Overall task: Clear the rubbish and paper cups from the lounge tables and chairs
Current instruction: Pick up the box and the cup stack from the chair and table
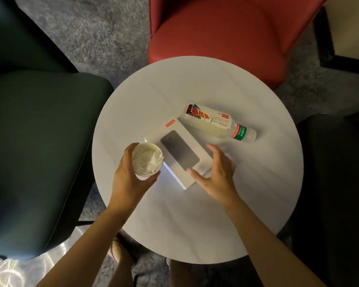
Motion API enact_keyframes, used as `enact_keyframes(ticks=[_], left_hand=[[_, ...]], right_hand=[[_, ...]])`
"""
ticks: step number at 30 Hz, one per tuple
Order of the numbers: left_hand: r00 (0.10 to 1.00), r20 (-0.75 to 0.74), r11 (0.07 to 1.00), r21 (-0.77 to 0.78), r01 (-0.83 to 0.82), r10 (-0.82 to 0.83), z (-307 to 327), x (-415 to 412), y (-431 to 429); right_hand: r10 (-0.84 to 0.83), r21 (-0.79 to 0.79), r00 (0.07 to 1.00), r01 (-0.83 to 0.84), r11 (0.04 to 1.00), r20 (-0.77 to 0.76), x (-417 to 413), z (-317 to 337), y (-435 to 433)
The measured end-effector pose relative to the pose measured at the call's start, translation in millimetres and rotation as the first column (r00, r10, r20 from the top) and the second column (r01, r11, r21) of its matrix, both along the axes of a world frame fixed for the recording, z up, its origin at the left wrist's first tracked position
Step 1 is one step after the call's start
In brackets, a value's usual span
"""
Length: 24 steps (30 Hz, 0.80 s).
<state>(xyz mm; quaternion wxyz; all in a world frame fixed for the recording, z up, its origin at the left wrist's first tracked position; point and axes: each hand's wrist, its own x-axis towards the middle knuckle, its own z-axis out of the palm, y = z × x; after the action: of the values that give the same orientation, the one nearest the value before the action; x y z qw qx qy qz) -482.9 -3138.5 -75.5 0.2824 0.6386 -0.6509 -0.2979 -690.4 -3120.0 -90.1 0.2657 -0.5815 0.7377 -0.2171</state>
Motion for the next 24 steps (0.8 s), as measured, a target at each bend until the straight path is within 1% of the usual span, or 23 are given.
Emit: enact_keyframes(ticks=[1, 2, 5, 7, 9, 11, 12, 14, 16, 20, 22, 23, 24], left_hand=[[1.0, 0.002, 1.0, -0.006, 0.0, 0.0, 0, -1, 0], [1.0, 0.005, 1.0, -0.011, -0.002, 0.002, -1, -1, 0], [1.0, -0.002, 1.0, -0.018, -0.011, 0.011, -1, -2, 0], [1.0, -0.015, 1.0, -0.013, -0.021, 0.02, -2, -2, 0], [0.999, -0.023, 1.0, -0.014, -0.024, 0.023, -3, -3, 0], [0.999, -0.024, 1.0, -0.008, -0.028, 0.028, -4, -3, 0], [0.999, -0.029, 1.0, 0.0, -0.031, 0.031, -4, -3, 0], [0.998, -0.048, 1.0, 0.009, -0.03, 0.031, -5, -3, 1], [0.997, -0.071, 0.999, 0.012, -0.029, 0.03, -6, -3, 1], [0.993, -0.109, 0.999, 0.016, -0.037, 0.039, -5, -2, 2], [0.993, -0.11, 0.999, 0.012, -0.032, 0.033, -5, -3, 1], [0.995, -0.098, 1.0, 0.011, -0.024, 0.025, -5, -3, 0], [0.997, -0.079, 1.0, 0.009, -0.013, 0.014, -4, -4, -1]], right_hand=[[0.051, 0.048, 0.999, -0.05, 0.998, -0.021, 0, -1, 0], [0.067, 0.072, 0.997, -0.064, 0.995, -0.035, 2, -3, 0], [0.011, 0.065, 1.0, -0.01, 0.998, -0.006, 13, -2, 1], [-0.005, 0.044, 0.998, 0.002, 0.999, 0.063, 19, -1, 1], [-0.038, 0.033, 0.984, 0.033, 0.999, 0.176, 23, 1, 2], [-0.062, 0.041, 0.972, 0.054, 0.998, 0.228, 24, 3, 2], [-0.075, 0.061, 0.969, 0.062, 0.996, 0.234, 24, 3, 2], [-0.124, 0.158, 0.954, 0.083, 0.984, 0.272, 23, 3, -1], [-0.199, 0.281, 0.924, 0.106, 0.954, 0.326, 22, 2, -8], [-0.404, 0.468, 0.849, 0.219, 0.856, 0.34, 20, 0, -21], [-0.51, 0.516, 0.766, 0.276, 0.811, 0.391, 19, 2, -25], [-0.54, 0.525, 0.721, 0.285, 0.802, 0.434, 20, 4, -26], [-0.541, 0.52, 0.703, 0.279, 0.807, 0.462, 21, 6, -27]])
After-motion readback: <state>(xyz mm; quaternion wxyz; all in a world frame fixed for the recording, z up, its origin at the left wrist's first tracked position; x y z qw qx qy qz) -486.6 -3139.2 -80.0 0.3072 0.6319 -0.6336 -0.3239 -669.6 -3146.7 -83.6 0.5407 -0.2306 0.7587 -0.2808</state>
